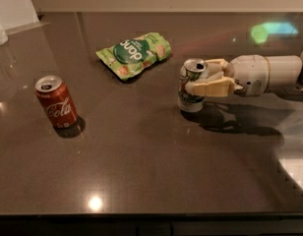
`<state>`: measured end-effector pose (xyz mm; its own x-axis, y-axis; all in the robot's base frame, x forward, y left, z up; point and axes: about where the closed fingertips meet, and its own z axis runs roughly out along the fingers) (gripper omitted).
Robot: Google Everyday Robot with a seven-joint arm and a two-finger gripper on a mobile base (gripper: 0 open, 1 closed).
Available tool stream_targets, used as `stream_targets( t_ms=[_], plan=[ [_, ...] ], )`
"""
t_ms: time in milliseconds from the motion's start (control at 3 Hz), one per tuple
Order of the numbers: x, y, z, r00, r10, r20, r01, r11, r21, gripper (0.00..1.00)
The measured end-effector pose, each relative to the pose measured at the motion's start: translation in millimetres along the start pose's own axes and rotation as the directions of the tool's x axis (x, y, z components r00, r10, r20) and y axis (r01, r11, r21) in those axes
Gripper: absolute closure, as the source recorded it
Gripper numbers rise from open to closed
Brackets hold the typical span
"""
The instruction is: Place 7up can upright
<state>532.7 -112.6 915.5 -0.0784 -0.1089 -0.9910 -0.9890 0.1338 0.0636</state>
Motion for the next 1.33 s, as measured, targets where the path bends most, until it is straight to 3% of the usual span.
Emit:
stream_targets(
  t_ms=[1000, 1333],
  plan=[
    [13.7, -0.3, -2.7, 1.0, -0.021, 0.001, 0.021, 0.9997, -0.009, 0.12],
    [12.9, 0.2, -0.4, 1.0, -0.022, 0.002, 0.022, 0.9997, -0.014, 0.0]
  ],
)
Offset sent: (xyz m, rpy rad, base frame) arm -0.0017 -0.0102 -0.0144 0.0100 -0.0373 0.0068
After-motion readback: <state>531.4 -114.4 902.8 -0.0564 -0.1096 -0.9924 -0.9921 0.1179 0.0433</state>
